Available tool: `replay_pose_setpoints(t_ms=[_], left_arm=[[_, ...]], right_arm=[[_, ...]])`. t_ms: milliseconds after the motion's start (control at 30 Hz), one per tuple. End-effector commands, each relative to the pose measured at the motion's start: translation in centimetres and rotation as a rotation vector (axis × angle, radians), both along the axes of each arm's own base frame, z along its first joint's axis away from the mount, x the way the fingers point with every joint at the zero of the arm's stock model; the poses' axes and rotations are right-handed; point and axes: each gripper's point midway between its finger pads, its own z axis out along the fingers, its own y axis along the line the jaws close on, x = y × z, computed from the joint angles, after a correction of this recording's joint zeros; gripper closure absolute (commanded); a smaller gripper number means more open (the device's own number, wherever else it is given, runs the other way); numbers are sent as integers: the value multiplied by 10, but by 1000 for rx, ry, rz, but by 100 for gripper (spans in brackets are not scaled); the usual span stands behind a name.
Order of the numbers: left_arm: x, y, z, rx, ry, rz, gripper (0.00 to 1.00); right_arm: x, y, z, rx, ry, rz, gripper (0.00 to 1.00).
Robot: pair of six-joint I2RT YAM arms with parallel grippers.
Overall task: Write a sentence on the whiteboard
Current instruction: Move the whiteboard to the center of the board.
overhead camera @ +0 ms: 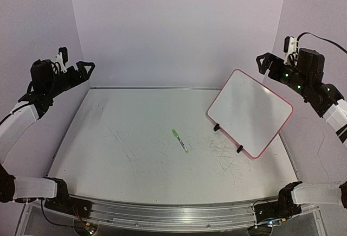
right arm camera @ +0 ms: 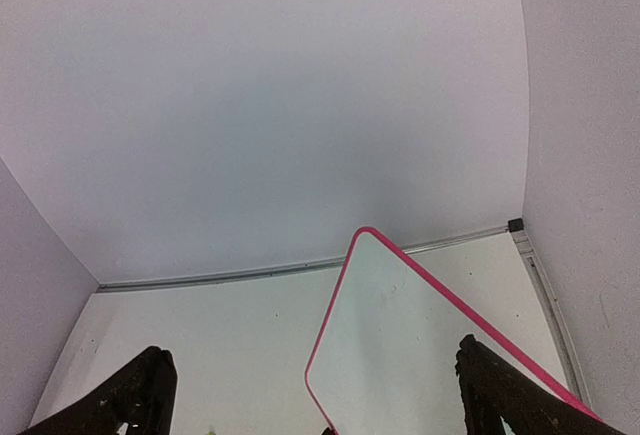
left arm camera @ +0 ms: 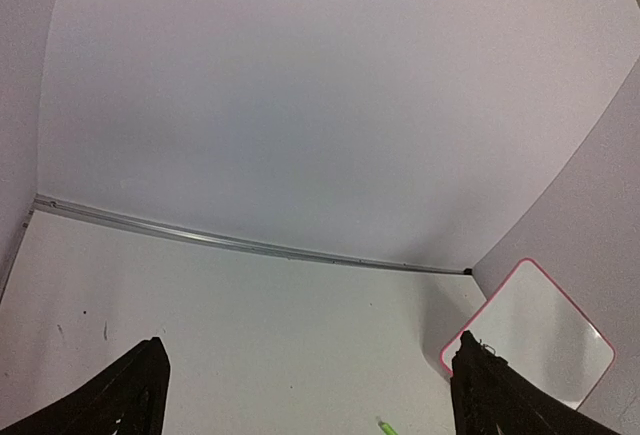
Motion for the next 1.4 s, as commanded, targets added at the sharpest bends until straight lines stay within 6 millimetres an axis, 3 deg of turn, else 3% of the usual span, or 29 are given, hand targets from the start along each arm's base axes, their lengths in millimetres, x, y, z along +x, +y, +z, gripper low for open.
replay_pose_setpoints(t_ms=[0, 167, 267, 433, 533, 633, 800, 900, 933, 1100, 1267, 1367], left_arm=[[1, -26, 9, -38, -8, -153, 1], [6, -63, -21, -30, 68, -255, 1], [4, -108, -45, 3, 120, -337, 1], [-12, -209, -104, 106, 219, -512, 3], [-20, -273, -147, 182, 272, -619, 6], [-34, -337, -179, 255, 281, -743, 9], [-49, -422, -219, 360, 211, -906, 12], [-50, -461, -243, 391, 181, -956, 15], [-48, -471, -259, 401, 190, -964, 17], [-26, -506, -282, 388, 177, -910, 24], [-2, -518, -307, 397, 176, -832, 30], [7, -521, -320, 420, 160, -801, 34]], right_arm=[[1, 8, 13, 6, -4, 25, 2], [3, 50, -3, -6, 39, 157, 2], [4, 78, -24, -34, 88, 222, 2], [-5, 112, -70, -17, 204, 341, 2], [-14, 108, -99, -10, 265, 327, 2], [-21, 96, -110, -8, 275, 284, 2], [-32, 74, -90, 5, 203, 208, 2], [-39, 63, -75, 12, 156, 181, 2], [-41, 59, -72, 15, 143, 170, 2], [-54, 48, -64, 38, 104, 153, 2], [-63, 45, -89, 52, 160, 156, 2], [-69, 41, -90, 65, 159, 154, 2]])
